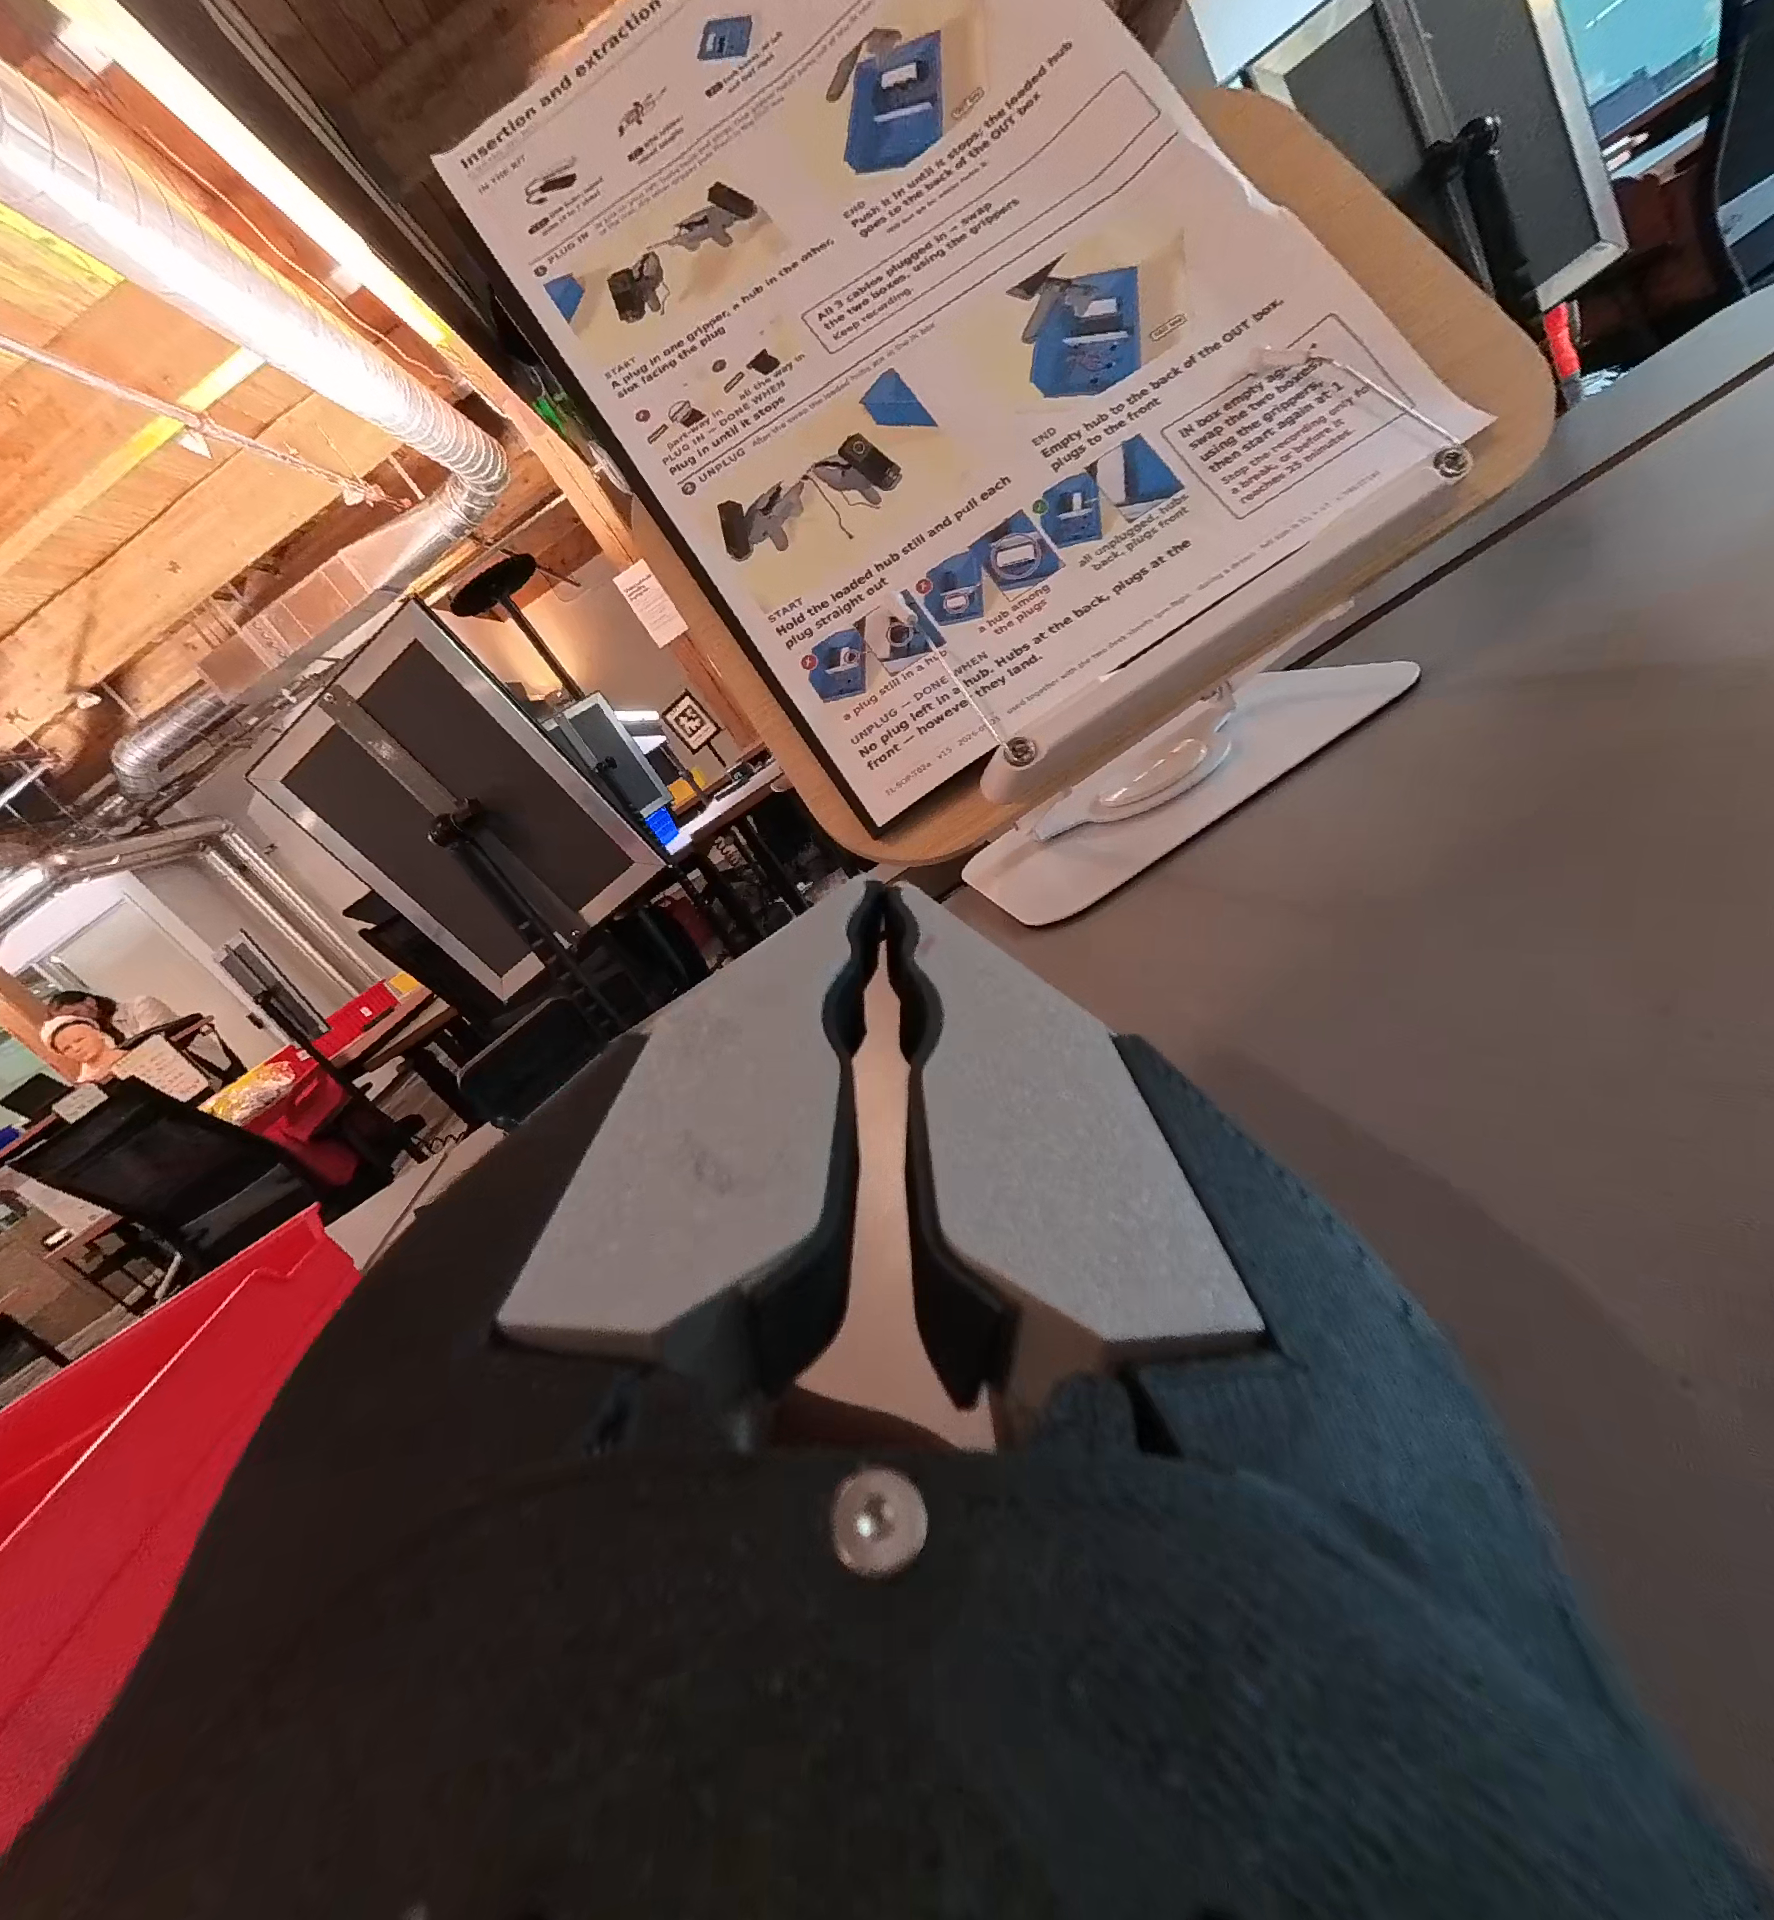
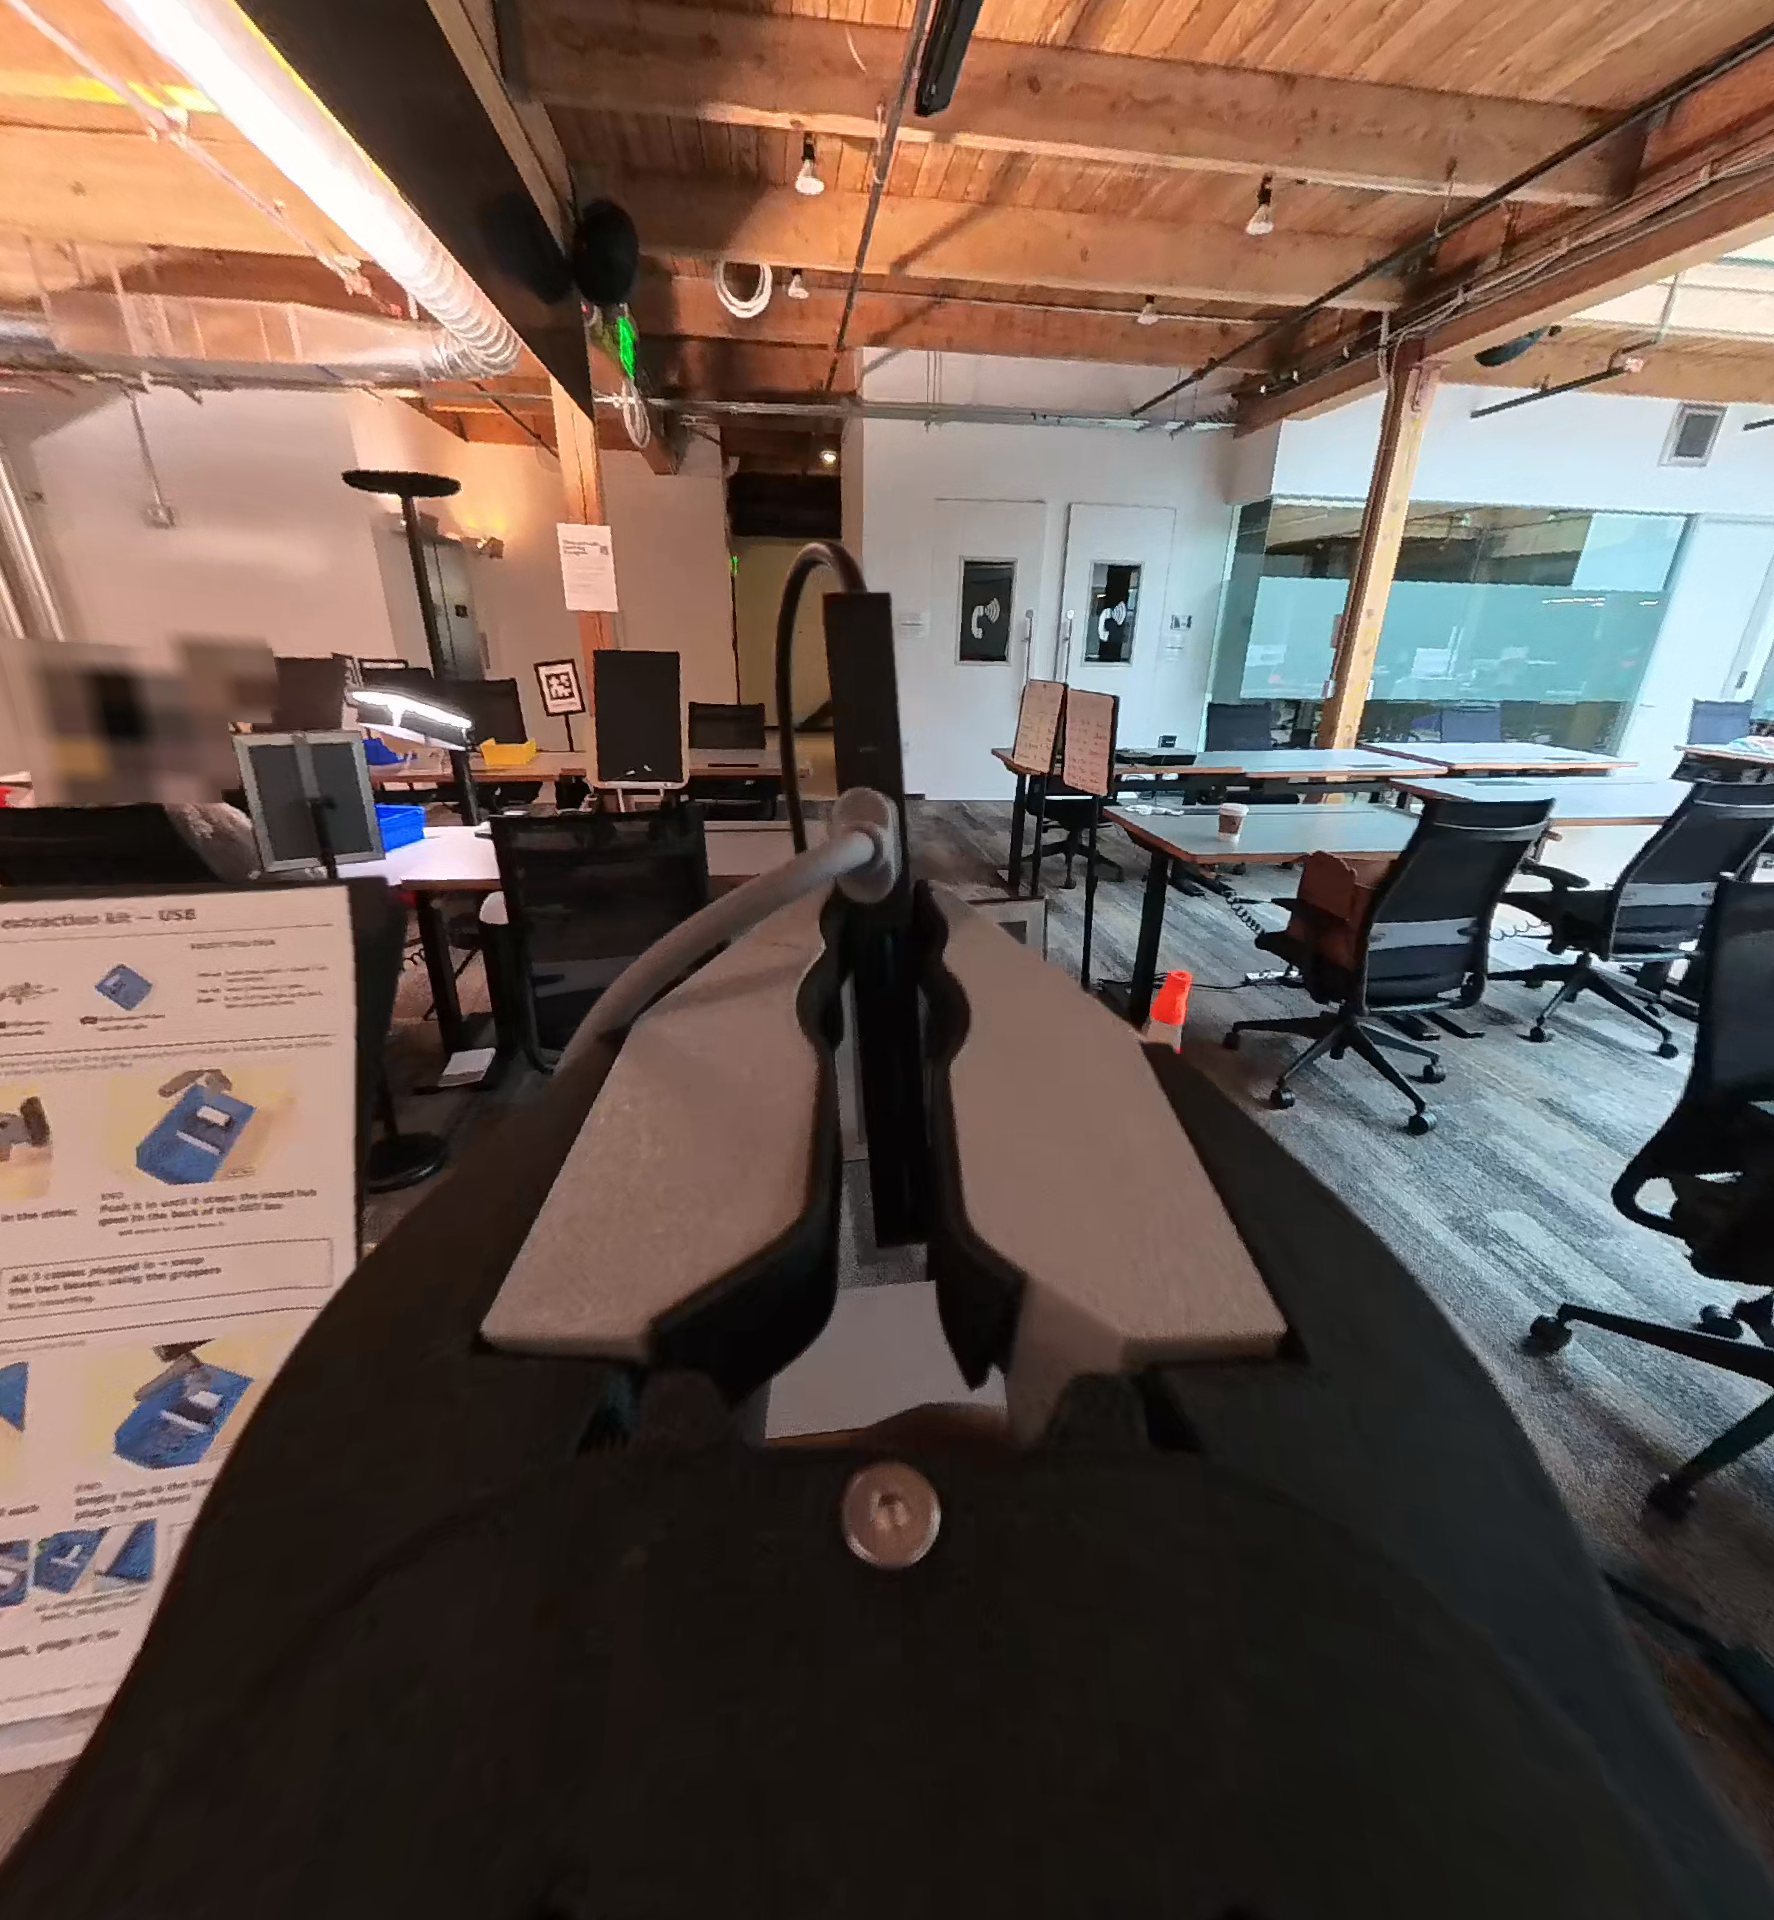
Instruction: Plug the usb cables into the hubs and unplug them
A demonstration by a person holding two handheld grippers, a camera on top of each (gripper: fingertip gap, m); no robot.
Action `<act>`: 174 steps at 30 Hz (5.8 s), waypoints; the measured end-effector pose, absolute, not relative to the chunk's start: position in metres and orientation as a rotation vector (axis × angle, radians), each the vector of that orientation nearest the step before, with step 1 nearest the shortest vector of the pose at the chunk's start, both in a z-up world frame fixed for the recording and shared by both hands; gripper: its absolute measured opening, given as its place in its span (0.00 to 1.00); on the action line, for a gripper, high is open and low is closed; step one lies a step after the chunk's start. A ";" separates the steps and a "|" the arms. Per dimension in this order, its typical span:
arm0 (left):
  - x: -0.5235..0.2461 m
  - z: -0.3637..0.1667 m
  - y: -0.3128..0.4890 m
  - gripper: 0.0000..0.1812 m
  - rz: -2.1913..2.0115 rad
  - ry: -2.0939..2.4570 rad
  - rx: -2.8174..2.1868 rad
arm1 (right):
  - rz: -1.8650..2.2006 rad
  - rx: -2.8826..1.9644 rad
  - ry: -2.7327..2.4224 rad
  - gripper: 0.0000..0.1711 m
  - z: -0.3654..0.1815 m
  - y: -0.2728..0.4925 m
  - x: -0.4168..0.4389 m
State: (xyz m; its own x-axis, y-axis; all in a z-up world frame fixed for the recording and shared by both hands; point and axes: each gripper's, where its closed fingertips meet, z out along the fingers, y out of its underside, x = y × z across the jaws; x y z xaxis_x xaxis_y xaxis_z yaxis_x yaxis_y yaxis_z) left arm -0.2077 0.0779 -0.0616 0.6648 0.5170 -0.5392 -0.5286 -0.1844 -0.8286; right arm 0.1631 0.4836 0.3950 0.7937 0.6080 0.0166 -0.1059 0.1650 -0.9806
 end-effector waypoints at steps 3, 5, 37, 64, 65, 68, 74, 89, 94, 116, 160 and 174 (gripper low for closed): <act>-0.206 -0.061 0.078 0.00 0.944 0.019 -1.485 | 0.553 -1.351 -0.488 0.05 0.386 0.485 0.150; -0.206 -0.062 0.077 0.00 0.952 0.021 -1.487 | 0.546 -1.374 -0.501 0.05 0.376 0.488 0.141; -0.201 -0.062 0.080 0.00 0.965 0.061 -1.492 | 0.575 -1.597 -0.563 0.05 0.263 0.533 0.043; -0.195 -0.058 0.080 0.00 0.969 0.084 -1.471 | 0.030 -1.368 -0.954 0.05 0.150 0.562 0.080; -0.195 -0.058 0.080 0.00 0.972 0.084 -1.471 | 0.031 -1.317 -1.025 0.05 0.143 0.554 0.077; -0.195 -0.058 0.079 0.00 0.970 0.077 -1.470 | 0.028 -1.176 -1.299 0.05 0.110 0.524 0.068; -0.194 -0.060 0.081 0.00 0.973 0.087 -1.478 | -0.018 -1.219 -1.772 0.05 0.041 0.492 0.089; -0.191 -0.066 0.085 0.00 0.998 0.114 -1.503 | -0.505 -1.542 -2.245 0.05 -0.048 0.493 0.106; -0.195 -0.065 0.082 0.00 0.991 0.096 -1.502 | -0.576 -1.703 -2.352 0.06 -0.110 0.492 0.099; -0.189 -0.067 0.083 0.00 0.987 0.109 -1.509 | 0.122 -1.810 -1.707 0.33 -0.042 0.496 0.109; -0.177 -0.059 0.080 0.00 1.002 0.136 -1.472 | 0.110 -2.063 -1.670 0.00 -0.014 0.486 0.058; -0.165 -0.073 0.087 0.00 1.041 0.207 -1.516 | -0.013 -2.180 -1.898 0.01 -0.140 0.473 0.058</act>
State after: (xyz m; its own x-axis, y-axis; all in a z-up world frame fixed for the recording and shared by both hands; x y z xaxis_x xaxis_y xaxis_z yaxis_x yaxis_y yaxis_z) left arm -0.1651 0.0870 -0.0735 0.5805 0.4237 -0.6953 -0.6574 -0.2600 -0.7073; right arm 0.0585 0.4734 -0.1405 0.1513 0.9738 0.1697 0.9761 -0.1201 -0.1812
